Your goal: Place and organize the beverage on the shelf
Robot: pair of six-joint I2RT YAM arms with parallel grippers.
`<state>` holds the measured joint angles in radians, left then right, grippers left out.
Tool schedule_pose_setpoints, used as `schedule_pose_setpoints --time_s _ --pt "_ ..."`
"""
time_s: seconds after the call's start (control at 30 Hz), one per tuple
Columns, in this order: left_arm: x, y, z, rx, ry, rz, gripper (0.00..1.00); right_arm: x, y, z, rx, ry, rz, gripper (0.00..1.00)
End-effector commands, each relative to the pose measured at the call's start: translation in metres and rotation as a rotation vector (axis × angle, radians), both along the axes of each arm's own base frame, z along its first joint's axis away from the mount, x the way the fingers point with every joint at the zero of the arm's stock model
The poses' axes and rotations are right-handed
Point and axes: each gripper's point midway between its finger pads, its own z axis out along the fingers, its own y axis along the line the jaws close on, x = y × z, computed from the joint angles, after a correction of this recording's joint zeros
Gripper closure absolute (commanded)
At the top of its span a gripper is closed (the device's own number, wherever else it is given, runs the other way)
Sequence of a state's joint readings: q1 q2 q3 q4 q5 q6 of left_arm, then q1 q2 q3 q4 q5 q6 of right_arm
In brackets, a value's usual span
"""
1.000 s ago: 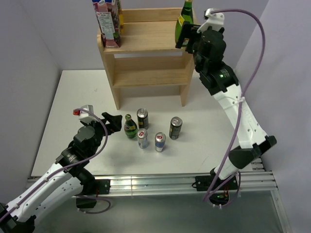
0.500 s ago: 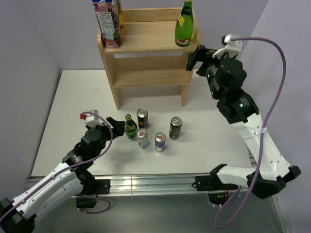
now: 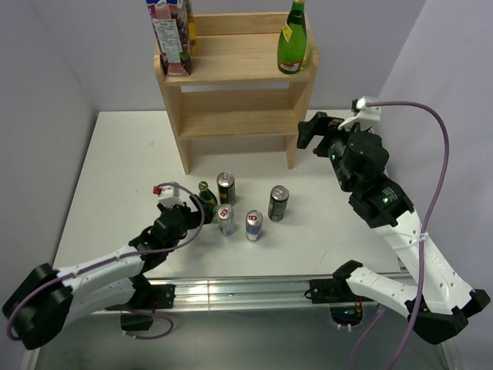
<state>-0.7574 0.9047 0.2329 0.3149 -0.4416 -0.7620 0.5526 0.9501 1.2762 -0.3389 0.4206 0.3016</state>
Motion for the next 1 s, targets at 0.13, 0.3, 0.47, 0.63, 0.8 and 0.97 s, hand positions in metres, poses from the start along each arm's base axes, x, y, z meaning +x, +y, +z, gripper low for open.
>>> schedule_pose_setpoints --time_s 0.13,0.3,0.47,0.63,0.8,0.97 --pt "0.02 -0.021 -0.002 0.039 -0.086 -0.013 0.01 -0.009 -0.002 -0.017 0.027 0.016 0.008 0.0" --pt "0.033 -0.017 -0.013 0.077 -0.083 0.057 0.01 -0.014 -0.004 -0.025 0.022 0.027 0.009 0.0" --pt "0.047 -0.016 -0.041 0.167 -0.007 0.126 0.01 -0.017 -0.002 -0.038 0.03 0.042 0.025 0.0" --pt "0.058 -0.02 -0.053 0.197 0.008 0.164 0.01 -0.018 -0.001 -0.048 0.031 0.055 0.033 0.0" --pt "0.066 -0.021 -0.052 0.216 -0.001 0.182 0.03 -0.02 -0.003 -0.054 0.027 0.057 0.03 0.0" --pt "0.066 -0.017 -0.052 0.224 -0.008 0.201 0.3 -0.021 -0.003 -0.062 0.019 0.069 0.03 0.0"
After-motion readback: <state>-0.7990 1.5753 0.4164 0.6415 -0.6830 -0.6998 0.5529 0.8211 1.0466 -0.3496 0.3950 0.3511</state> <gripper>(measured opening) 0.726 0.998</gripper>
